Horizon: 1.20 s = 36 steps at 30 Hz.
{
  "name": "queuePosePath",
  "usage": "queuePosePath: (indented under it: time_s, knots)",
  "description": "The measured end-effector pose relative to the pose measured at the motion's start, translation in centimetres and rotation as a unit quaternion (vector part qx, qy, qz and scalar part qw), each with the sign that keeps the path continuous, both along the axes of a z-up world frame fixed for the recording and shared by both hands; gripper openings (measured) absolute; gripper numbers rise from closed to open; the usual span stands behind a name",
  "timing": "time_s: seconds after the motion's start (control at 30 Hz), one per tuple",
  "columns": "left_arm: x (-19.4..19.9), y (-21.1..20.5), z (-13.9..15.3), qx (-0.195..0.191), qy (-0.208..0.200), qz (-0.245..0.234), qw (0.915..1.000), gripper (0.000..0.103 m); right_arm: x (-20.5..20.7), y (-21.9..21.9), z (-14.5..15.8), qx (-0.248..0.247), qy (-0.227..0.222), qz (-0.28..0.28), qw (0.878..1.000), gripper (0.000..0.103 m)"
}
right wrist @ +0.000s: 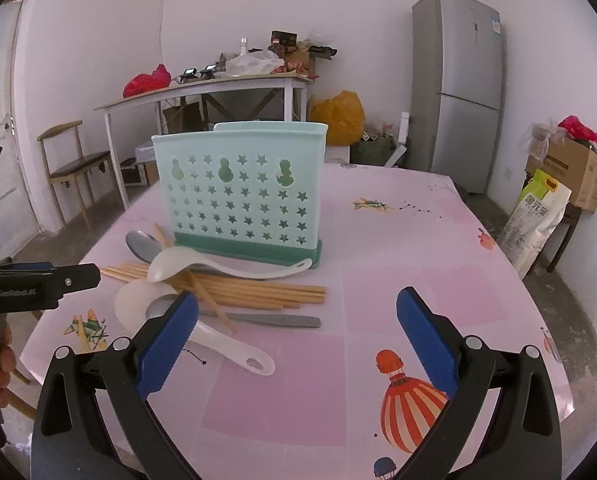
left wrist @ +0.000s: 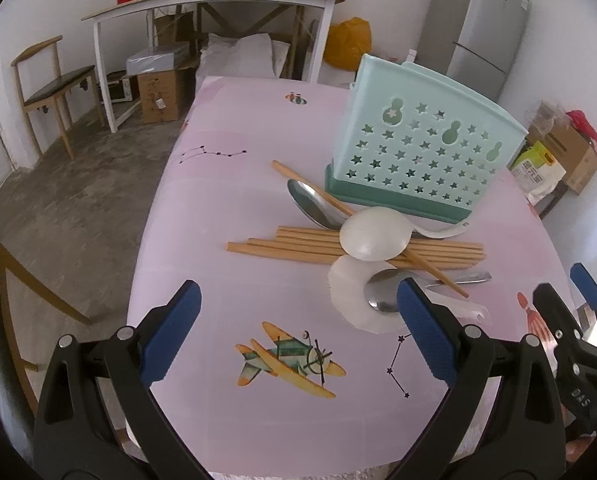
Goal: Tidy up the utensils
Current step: 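Move both tools toward the utensil pile beside the green holder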
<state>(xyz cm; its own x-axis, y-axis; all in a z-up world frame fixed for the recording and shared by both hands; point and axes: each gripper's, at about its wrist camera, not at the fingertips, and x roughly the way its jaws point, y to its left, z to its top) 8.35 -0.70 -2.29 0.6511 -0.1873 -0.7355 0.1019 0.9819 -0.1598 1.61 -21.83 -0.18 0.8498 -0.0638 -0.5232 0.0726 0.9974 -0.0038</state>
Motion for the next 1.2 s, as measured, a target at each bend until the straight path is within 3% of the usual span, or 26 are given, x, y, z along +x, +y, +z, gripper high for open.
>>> queuePosePath:
  time_s: [0.37,0.93,1.2]
  knots:
    - [-1.0,0.2,1.2,0.012,-0.007,0.023,0.9997,0.095,-1.5,-0.9,0.7,0.026,0.001,0.013,1.0,0.097]
    - [-2.7,0.7,2.3,0.033,-0.019,0.024,0.999,0.094,-2.1,0.2,1.2,0.016,0.011,0.019,1.0,0.097]
    - [-2.3,1.6,2.2,0.024,-0.032,0.008,0.9992,0.094,-1.2,1.3,0.8,0.007,0.018,0.028,0.999,0.097]
